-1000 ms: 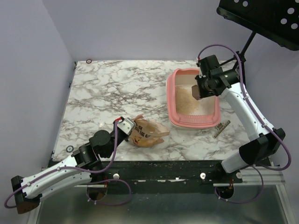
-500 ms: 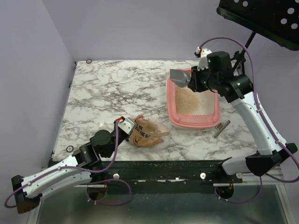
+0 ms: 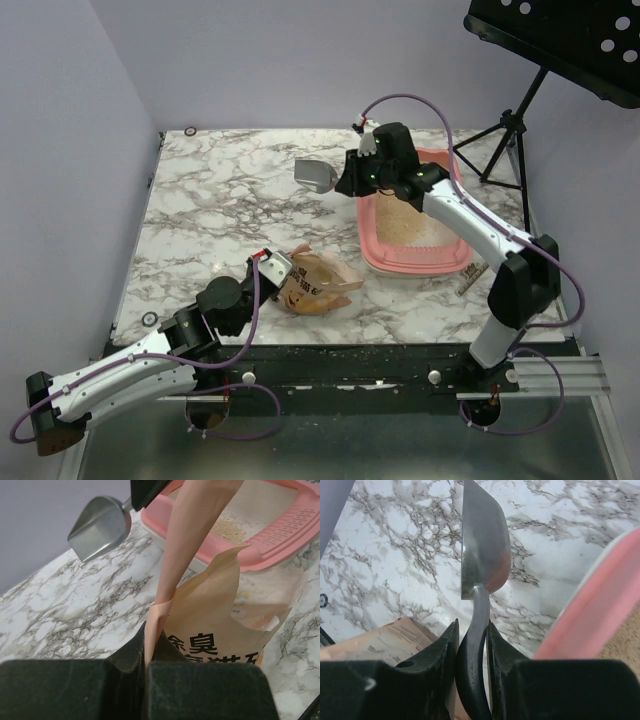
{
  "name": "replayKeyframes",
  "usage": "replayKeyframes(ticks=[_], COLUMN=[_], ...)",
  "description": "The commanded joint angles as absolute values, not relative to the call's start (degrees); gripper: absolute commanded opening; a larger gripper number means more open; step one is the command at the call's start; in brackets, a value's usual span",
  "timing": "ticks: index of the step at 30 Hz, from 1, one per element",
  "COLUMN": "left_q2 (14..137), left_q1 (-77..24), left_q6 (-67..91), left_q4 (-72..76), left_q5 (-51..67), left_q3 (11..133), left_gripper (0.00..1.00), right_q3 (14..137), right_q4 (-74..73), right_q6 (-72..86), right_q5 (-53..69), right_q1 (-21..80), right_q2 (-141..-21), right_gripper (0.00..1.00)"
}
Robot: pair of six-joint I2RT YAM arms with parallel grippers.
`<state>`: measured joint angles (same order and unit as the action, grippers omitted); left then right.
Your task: Fill the litter box with clean litter
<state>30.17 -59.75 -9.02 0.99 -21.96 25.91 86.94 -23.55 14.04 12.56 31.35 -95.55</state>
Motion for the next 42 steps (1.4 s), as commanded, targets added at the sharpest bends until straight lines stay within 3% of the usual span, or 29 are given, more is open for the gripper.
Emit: replayKeyframes(ticks=[1, 15, 27, 34, 42], left_q2=[30.49, 33.31, 34.37, 33.31, 30.59], left_q1=[-59.77, -59.59, -59.50, -59.50, -59.33], left_q6=[-9.76, -9.58, -9.93, -10.37, -12.56], left_q4=[4.84, 5.71, 5.80, 5.71, 4.22], left_q5=[-22.67, -21.18, -21.71, -22.06, -22.67], left_q3=[27.77, 27.86, 27.86, 27.77, 27.95], left_gripper=[0.00, 0.00, 0.00, 0.00, 0.00], right_q3=[91.67, 83.59, 84.72, 85.78, 86.13], right_q4=[-16.87, -11.43, -15.37, -16.44, -17.40], right_q6=[16.34, 16.52, 14.86, 14.50, 12.31], right_q5=[15.21, 15.46, 15.91, 13.27, 11.86], right_q1=[32.26, 32.52, 35.68, 36.12, 36.04], right_q2=[-104.91, -111.35, -115.58, -112.95, -101.80], right_gripper=[0.00, 0.01, 0.41, 0.54, 0.56])
